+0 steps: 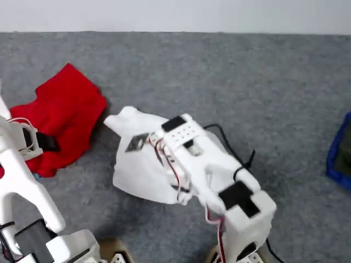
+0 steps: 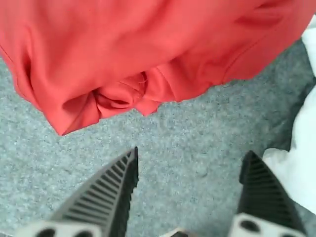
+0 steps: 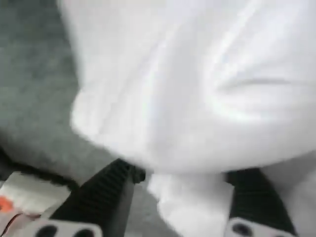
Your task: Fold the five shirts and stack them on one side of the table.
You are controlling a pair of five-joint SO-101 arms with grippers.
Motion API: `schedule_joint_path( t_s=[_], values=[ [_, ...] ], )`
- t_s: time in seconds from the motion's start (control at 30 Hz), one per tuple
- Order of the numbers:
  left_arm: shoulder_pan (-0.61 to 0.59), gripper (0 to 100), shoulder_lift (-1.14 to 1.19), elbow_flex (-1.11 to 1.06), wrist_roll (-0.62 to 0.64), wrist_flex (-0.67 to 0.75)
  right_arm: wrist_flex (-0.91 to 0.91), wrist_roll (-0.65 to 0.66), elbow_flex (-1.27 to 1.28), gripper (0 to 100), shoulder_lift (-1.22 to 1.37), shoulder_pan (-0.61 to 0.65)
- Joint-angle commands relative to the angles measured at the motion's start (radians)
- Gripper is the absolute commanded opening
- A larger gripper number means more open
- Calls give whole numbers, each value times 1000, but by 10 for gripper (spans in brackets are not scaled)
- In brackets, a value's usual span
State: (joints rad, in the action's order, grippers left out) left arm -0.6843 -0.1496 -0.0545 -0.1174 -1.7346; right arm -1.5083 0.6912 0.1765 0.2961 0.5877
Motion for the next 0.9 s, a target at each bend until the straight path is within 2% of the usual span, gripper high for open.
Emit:
schedule_joint_path(
  t_s=[0.0,0.03,0.1,0.27,0.47,0.6,0.7,0.77,0.87],
  values=[
    [-5,316,-34,2,-6,-23,18,11,-190,70,96,-82],
    [-5,316,-34,2,-6,-23,18,11,-232,9,122,-108],
    [-5,316,-34,2,-6,-23,15,9,-308,33,163,-162],
    [5,316,-34,2,-9,-23,-39,9,-516,9,179,-269],
    [123,316,-81,1,-11,-23,-159,9,-862,9,179,-348],
    [322,316,-222,-1,-11,-23,-150,-2,-1068,9,191,-403],
    [534,316,-318,-16,-6,-21,-73,-110,-1142,20,220,-444],
    [698,316,-364,-70,-6,-20,-65,-150,-1174,91,243,-458],
    [924,316,-396,-176,-6,-18,-165,-199,-1211,226,251,-460]
  ],
)
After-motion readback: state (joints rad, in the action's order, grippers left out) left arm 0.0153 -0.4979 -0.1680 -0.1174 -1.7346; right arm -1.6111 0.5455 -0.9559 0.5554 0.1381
